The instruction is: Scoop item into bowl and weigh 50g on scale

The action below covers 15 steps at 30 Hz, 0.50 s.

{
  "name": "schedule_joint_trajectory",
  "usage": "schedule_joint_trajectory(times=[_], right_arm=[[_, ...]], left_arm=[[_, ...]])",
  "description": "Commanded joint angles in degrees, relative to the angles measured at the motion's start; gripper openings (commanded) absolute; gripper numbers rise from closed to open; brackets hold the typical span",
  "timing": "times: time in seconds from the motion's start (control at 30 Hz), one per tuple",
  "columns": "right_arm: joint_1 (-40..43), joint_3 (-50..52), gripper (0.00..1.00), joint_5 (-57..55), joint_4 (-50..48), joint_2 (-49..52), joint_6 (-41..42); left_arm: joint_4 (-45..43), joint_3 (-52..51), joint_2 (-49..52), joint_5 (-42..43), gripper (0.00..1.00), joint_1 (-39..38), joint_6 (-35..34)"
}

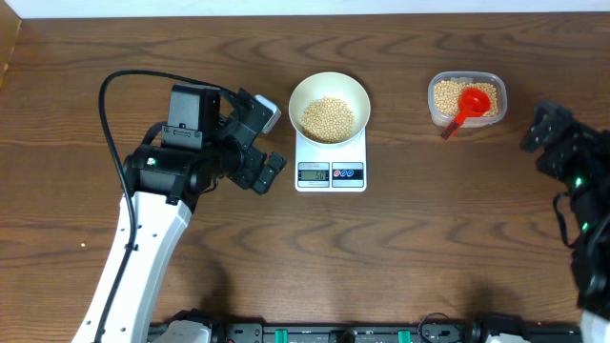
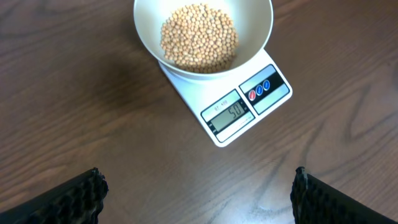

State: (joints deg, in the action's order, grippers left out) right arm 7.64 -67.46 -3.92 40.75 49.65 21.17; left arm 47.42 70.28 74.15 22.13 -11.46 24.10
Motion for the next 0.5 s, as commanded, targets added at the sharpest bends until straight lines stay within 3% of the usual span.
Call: schedule_joint_trajectory(times=[0.0,0.47], right_arm=[[-0.07,7.15,0.99,-3.23,-4.52,-5.9,-6.05],[0.11,48.7,0.99,-2.8,-37.92,-30.05,-8.17]], left_arm=[[0.11,0.83,-0.04,-0.31,0.96,-0.13,0.72],[0.11,0.83,-0.04,-0.28,0.96,-0.13,0.72]])
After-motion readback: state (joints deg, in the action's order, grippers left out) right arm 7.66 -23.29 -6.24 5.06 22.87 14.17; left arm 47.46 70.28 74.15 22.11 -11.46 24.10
